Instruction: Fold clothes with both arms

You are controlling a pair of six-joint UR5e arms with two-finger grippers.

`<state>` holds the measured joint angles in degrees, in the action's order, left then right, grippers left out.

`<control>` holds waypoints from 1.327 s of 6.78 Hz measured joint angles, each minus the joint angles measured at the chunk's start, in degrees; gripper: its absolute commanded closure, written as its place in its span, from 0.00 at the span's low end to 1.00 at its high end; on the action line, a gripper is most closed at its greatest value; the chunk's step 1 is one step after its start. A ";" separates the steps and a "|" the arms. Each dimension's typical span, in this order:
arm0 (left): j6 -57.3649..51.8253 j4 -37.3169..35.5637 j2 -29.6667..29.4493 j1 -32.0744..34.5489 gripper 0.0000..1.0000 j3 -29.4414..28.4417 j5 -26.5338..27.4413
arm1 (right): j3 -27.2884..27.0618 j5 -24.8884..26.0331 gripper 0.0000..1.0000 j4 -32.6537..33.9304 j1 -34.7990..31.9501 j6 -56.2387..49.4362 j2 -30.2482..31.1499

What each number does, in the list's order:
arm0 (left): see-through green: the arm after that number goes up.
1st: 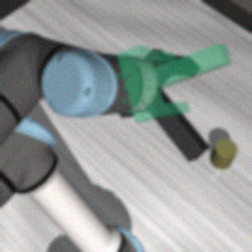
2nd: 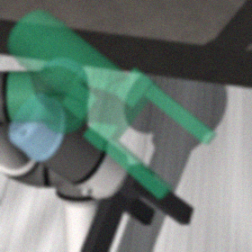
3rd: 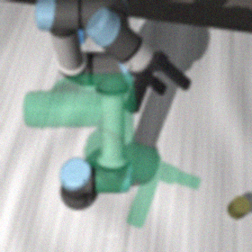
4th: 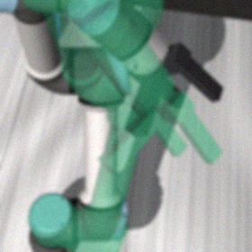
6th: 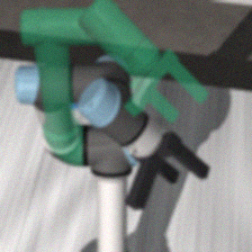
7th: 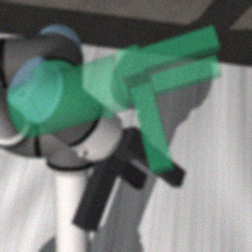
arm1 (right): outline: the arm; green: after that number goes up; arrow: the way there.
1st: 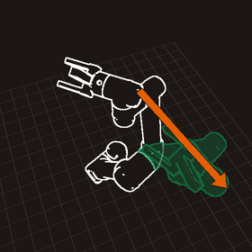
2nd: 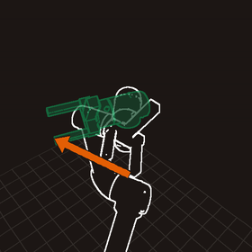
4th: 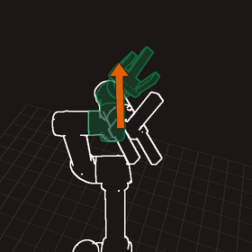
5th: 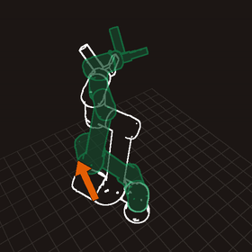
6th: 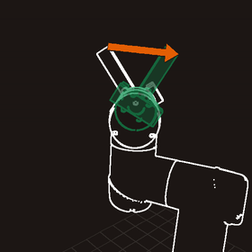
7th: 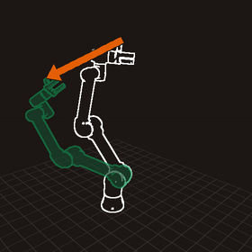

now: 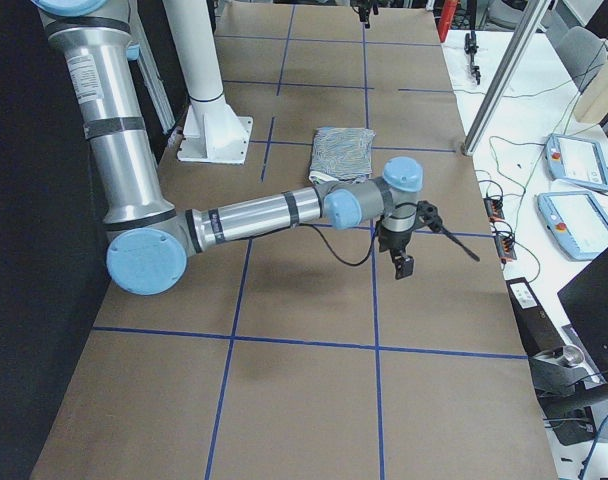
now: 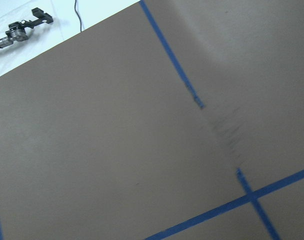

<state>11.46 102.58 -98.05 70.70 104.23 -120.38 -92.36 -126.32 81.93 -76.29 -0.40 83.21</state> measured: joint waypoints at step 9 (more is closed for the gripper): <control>-22.10 -25.53 4.15 19.09 0.00 -5.75 -10.19 | -0.89 -6.95 0.00 -3.07 -12.80 -2.03 16.22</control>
<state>-10.64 77.05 -93.90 89.79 98.47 -130.57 -93.25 -133.28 78.87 -89.09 -2.43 99.43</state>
